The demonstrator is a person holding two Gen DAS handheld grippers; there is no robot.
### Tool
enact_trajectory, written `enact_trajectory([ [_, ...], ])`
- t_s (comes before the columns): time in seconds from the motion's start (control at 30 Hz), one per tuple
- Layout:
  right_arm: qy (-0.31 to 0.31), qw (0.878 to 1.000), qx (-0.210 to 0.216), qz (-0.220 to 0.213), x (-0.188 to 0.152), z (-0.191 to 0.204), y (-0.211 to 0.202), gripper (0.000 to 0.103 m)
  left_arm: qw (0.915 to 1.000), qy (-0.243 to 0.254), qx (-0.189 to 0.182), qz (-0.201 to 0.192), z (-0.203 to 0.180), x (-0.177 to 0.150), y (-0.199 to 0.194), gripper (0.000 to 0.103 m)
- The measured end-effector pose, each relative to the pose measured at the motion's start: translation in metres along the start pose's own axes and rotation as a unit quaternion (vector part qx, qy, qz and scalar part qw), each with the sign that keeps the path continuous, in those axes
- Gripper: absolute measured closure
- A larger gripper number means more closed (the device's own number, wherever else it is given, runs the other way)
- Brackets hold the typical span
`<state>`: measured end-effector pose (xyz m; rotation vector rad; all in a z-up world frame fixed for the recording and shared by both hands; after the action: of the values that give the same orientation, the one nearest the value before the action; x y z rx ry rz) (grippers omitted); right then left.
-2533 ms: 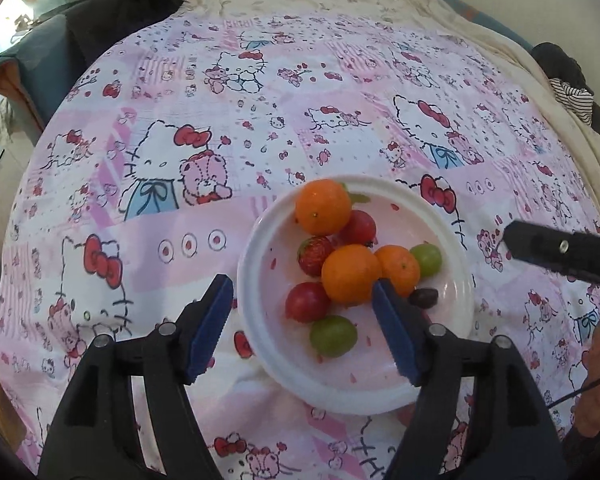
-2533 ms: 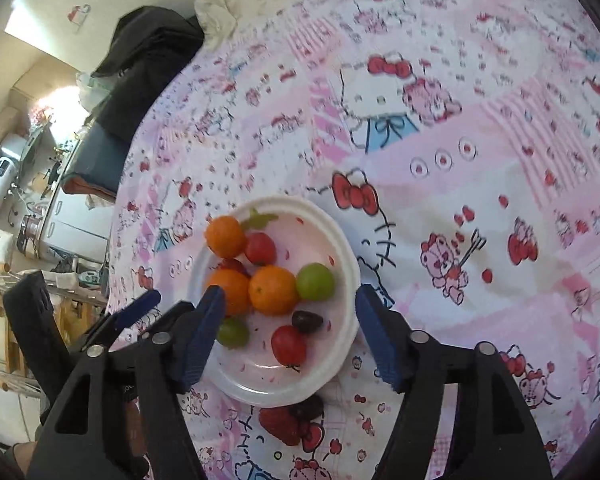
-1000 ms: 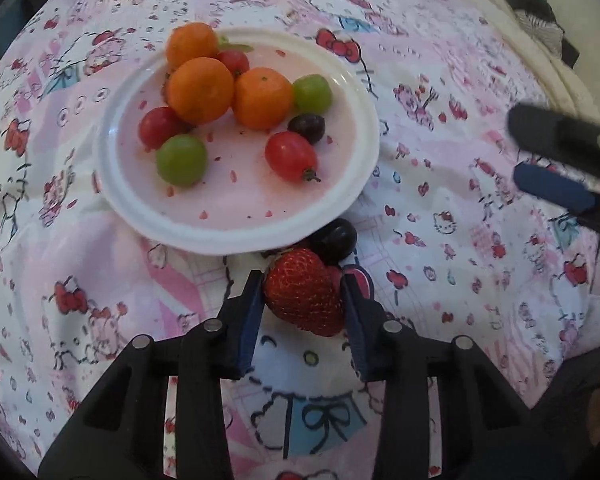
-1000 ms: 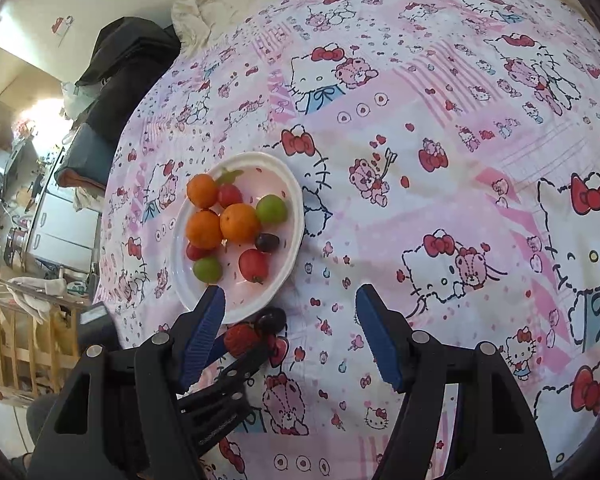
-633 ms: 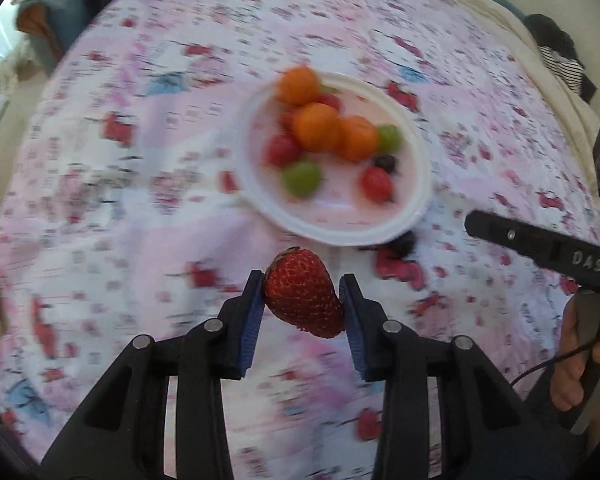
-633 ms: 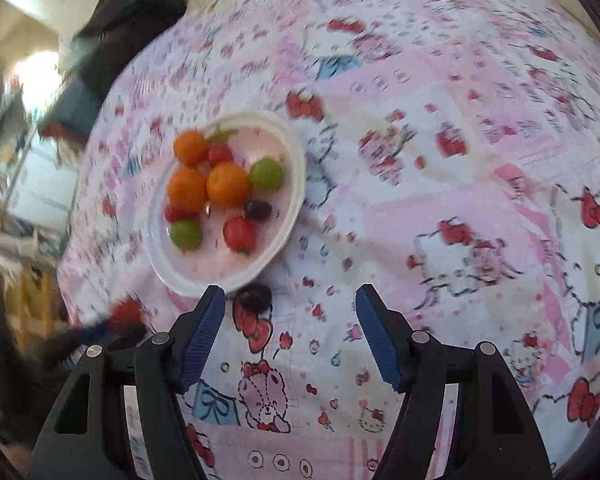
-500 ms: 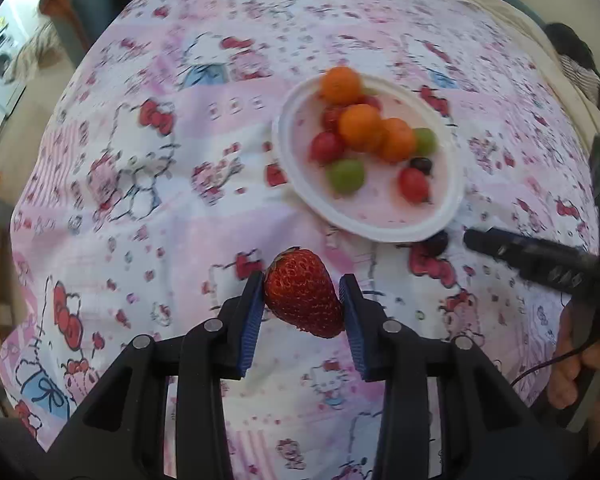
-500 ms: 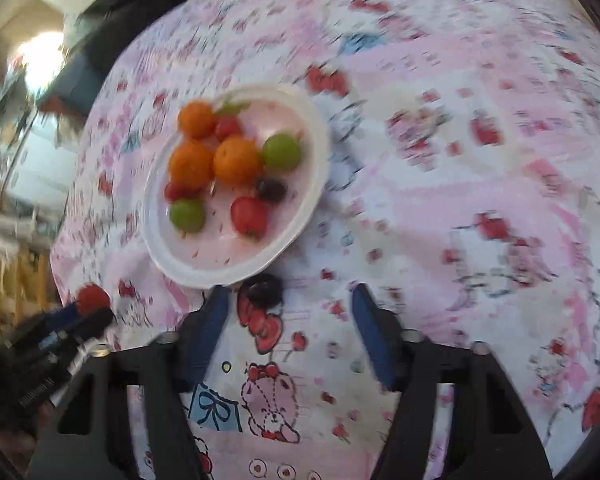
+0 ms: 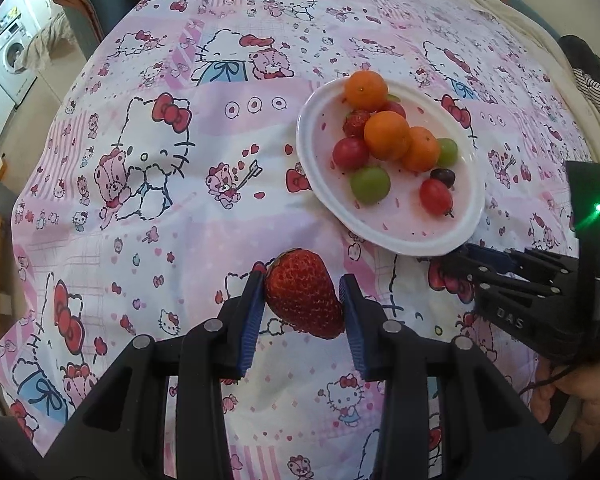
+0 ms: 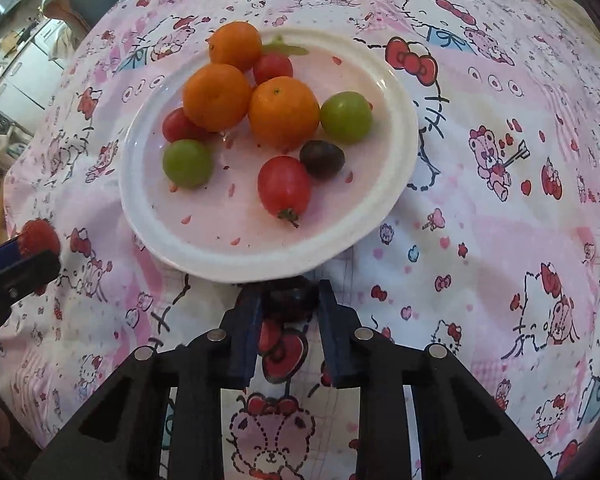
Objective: Organize fruits
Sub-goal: 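Grasp a dark cherry beside the plate with the right tool while the left tool holds the strawberry, then carry the strawberry with the left tool while the right tool carries the cherry over the plate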
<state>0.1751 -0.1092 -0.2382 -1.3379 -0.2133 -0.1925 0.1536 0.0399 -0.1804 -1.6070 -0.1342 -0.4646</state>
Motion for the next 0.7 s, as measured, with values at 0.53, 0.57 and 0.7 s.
enact_trajectory([
  [0.53, 0.048, 0.997, 0.052, -0.034, -0.01, -0.012, -0.055, 0.076, 0.9978, 0.029, 0.007, -0.059, -0.015, 0.012, -0.018, 0.079],
  [0.57, 0.054, 0.996, 0.059, -0.041, -0.007, -0.013, -0.06, 0.076, 0.9978, 0.028, 0.006, -0.059, -0.014, 0.012, -0.019, 0.079],
  [0.7, 0.07, 0.993, 0.075, -0.057, 0.001, -0.016, -0.073, 0.076, 0.9979, -0.016, -0.03, -0.055, -0.001, 0.013, -0.02, 0.07],
])
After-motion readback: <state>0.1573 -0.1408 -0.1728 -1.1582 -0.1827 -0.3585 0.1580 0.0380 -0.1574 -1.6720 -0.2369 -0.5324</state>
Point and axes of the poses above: each gripper's, at about its wrist camera, not at the fingertips, and y roughly the way its jaws point, z to its left, x to its top, the point moved 8 cm from there along y, roughly the way its jaws point, and after that the axes turned 9 degrees about y, right-handed, at the moved point
